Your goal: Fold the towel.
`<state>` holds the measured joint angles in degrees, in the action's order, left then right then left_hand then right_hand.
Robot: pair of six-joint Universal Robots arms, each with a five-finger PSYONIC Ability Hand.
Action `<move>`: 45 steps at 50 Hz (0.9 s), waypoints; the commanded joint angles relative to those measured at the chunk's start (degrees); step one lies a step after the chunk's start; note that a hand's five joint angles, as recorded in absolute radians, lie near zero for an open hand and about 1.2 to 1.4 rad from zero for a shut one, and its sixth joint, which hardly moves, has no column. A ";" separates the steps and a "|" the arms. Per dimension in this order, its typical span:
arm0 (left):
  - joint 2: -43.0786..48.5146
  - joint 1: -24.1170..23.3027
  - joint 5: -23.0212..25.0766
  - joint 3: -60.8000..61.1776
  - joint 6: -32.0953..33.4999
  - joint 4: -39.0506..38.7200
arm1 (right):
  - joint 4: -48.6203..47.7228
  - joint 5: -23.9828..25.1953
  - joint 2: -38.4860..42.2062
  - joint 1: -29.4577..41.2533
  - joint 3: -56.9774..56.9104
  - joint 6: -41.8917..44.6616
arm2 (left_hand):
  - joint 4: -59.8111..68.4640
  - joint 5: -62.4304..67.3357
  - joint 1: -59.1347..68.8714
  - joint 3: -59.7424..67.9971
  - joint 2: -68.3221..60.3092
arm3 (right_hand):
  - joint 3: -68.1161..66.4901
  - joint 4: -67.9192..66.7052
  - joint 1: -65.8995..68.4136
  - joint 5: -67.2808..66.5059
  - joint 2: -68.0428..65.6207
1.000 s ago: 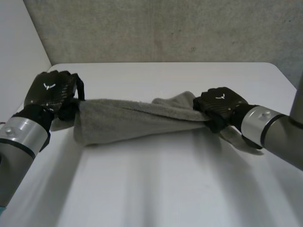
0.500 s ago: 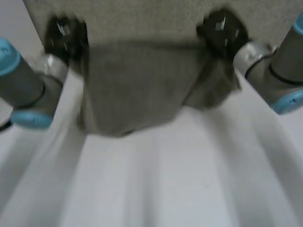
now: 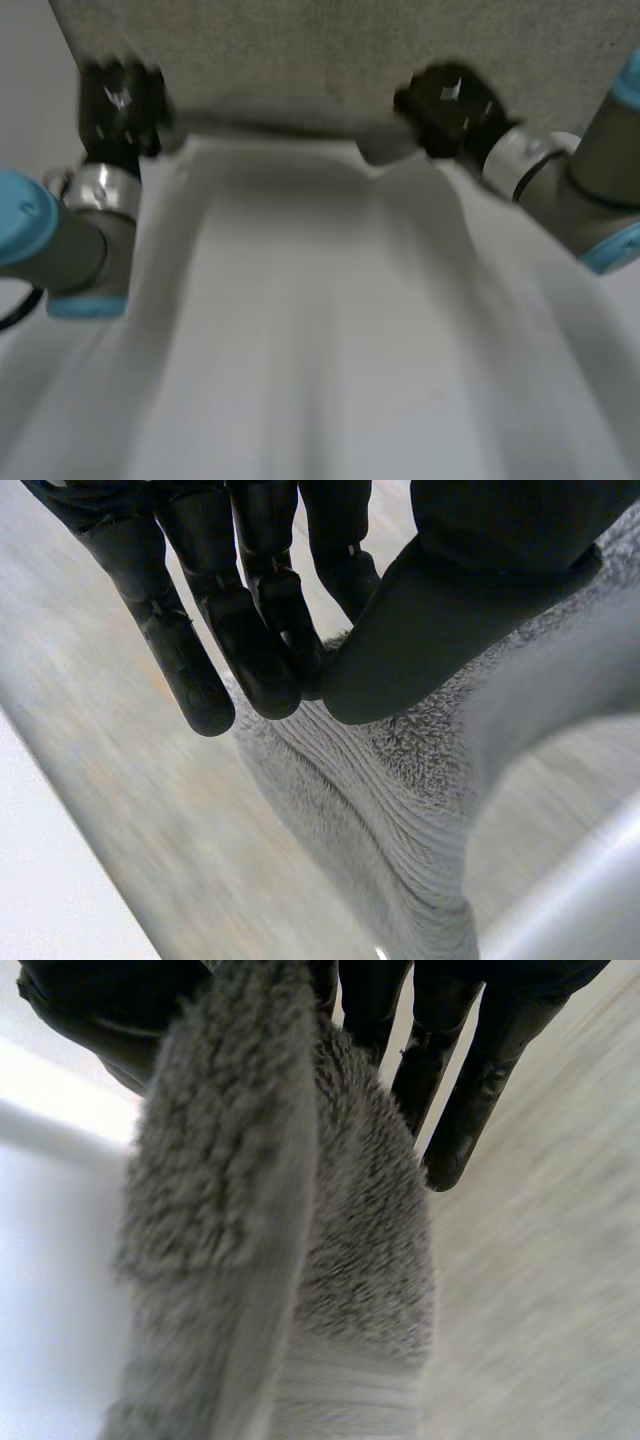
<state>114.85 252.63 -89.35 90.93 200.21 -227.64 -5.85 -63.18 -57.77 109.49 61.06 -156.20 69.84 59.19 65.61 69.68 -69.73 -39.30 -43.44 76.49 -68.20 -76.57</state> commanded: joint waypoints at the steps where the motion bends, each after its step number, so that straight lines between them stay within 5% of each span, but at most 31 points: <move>1: 5.65 0.06 1.63 6.80 0.36 1.06 | 5.49 -1.16 9.67 0.46 4.67 7.56 | 10.16 10.81 14.39 10.32 -10.27 | -40.70 -36.56 3.51 -1.80 -3.43; 13: 6.88 0.76 1.63 9.09 7.12 5.54 | 12.00 -3.88 13.21 -0.15 6.88 10.57 | 10.16 10.81 14.39 10.32 -10.27 | -28.64 -24.51 -8.55 10.25 8.62; 18: 3.11 1.11 1.63 10.58 6.77 5.54 | 11.48 -5.37 7.07 -0.51 11.87 9.78 | 10.16 10.81 14.39 10.32 -10.27 | 8.95 13.09 -46.14 47.84 46.22; 23: 0.03 1.02 1.54 12.42 6.60 5.45 | 8.85 -5.38 5.83 -0.68 15.39 4.79 | 10.16 10.81 14.39 10.32 -10.27 | 21.63 25.77 -58.82 60.52 58.90; 45: -4.99 1.38 1.54 17.70 4.40 4.92 | 4.71 -4.76 5.56 -7.01 20.85 -12.53 | 10.16 10.81 14.39 10.32 -10.27 | 13.07 17.20 -50.26 51.96 50.33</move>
<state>110.42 254.31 -87.88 107.67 205.70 -222.82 -1.96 -68.37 -52.36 102.76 81.66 -165.11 69.84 59.19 65.61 69.68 -69.73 -25.49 -25.64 25.36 -16.39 -21.95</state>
